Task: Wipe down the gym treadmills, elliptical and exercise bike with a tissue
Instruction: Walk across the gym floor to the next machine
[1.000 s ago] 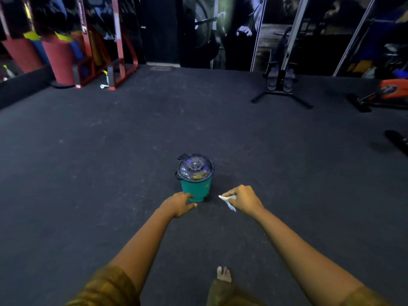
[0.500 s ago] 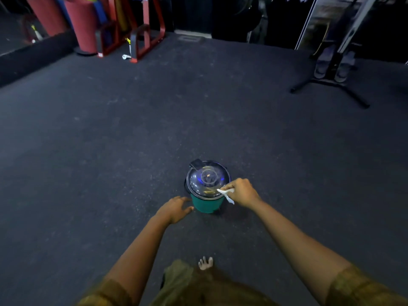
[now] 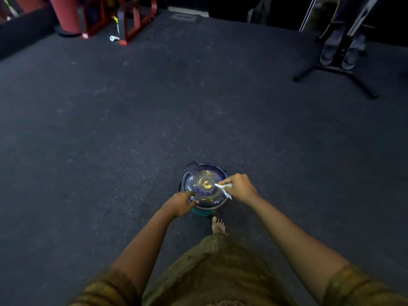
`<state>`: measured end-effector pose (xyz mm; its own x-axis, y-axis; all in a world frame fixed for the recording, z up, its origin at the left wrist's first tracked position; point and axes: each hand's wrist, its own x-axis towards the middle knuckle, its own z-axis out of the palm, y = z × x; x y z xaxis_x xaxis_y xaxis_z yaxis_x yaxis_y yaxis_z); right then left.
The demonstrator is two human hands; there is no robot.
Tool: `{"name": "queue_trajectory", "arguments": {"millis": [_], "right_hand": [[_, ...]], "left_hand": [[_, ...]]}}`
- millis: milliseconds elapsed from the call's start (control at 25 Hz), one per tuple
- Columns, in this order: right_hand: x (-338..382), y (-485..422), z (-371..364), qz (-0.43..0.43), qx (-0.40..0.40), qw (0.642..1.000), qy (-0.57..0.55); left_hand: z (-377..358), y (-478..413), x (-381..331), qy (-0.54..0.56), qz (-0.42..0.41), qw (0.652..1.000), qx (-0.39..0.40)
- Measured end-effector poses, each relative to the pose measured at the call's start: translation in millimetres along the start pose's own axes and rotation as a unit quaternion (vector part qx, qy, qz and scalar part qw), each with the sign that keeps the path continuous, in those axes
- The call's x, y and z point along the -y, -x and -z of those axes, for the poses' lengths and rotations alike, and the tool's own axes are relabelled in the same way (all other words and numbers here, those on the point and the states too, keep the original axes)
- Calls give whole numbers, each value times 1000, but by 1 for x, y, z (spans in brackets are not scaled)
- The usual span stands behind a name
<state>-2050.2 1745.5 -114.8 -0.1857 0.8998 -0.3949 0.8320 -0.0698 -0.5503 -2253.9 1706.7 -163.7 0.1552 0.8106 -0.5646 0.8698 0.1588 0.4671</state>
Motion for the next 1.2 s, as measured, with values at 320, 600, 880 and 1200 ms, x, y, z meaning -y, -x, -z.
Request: {"name": "queue_trajectory", "arguments": {"millis": [320, 600, 880, 1200], "right_hand": [[-4, -16, 1, -35, 28, 999, 1], [-32, -38, -14, -78, -14, 991, -104], [-124, -100, -90, -175, -42, 967, -178], [-209, -155, -156, -216, -41, 960, -175]], "left_hand": [[-17, -21, -7, 82, 22, 996, 21], [-66, -62, -3, 193, 107, 975, 34], [-148, -175, 9, 672, 362, 646, -32], [-206, -286, 37, 797, 427, 412, -110]]}}
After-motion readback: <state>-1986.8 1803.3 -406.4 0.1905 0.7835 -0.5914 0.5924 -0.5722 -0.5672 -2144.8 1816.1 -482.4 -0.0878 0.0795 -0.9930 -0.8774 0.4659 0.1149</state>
